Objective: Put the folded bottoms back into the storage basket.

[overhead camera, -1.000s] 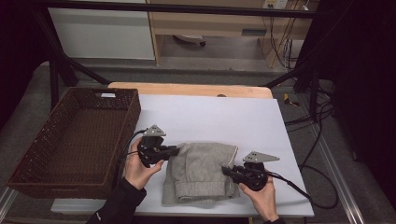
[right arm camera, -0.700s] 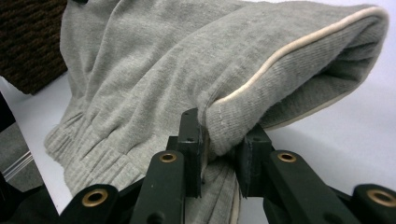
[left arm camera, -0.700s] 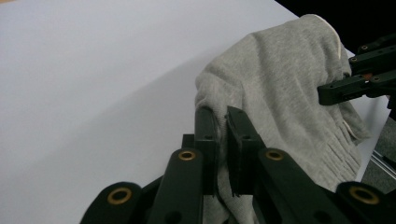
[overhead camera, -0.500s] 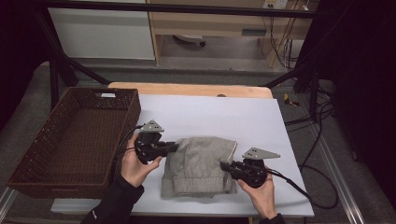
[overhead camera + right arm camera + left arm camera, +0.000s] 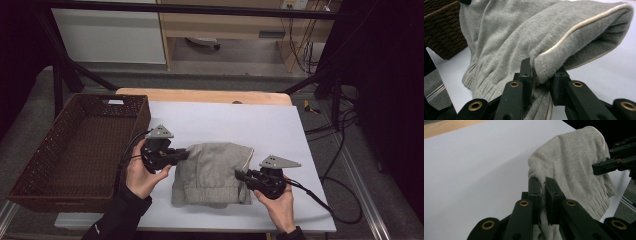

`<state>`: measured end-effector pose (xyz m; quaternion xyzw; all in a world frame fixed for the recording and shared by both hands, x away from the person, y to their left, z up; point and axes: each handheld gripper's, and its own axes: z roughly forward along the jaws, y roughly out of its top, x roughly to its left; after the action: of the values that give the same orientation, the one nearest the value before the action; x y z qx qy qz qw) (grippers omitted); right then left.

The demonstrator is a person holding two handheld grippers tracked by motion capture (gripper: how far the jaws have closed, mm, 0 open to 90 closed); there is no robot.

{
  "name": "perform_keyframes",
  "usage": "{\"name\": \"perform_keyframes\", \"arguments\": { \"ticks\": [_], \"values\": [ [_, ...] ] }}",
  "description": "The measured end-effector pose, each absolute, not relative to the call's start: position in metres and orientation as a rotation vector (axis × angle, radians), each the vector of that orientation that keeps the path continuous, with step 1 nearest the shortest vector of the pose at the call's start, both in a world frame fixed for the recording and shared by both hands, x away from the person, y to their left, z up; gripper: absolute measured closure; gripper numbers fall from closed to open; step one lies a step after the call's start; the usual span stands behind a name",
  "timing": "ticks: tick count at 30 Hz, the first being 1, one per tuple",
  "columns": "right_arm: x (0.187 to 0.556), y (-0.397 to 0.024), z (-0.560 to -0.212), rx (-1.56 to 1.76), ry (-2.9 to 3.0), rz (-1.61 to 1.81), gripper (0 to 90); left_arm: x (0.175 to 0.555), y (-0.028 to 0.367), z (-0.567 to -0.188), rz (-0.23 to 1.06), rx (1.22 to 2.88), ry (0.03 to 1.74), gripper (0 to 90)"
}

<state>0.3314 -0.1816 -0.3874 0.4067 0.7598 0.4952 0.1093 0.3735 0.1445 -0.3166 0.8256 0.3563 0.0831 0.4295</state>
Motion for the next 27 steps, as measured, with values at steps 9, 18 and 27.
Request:
{"name": "perform_keyframes", "arguments": {
  "ticks": [9,18,27],
  "values": [
    [0.332,-0.175,-0.381,1.171,2.229,1.468,75.1,0.372,0.152,-0.307,0.216,2.060,0.884,84.0],
    [0.333,-0.165,-0.375,1.146,2.233,1.484,75.1,0.370,0.165,-0.297,0.232,2.065,0.892,84.0],
    [0.334,-0.153,-0.370,1.114,2.234,1.500,75.1,0.366,0.177,-0.287,0.246,2.066,0.899,84.0]
  ]
}}
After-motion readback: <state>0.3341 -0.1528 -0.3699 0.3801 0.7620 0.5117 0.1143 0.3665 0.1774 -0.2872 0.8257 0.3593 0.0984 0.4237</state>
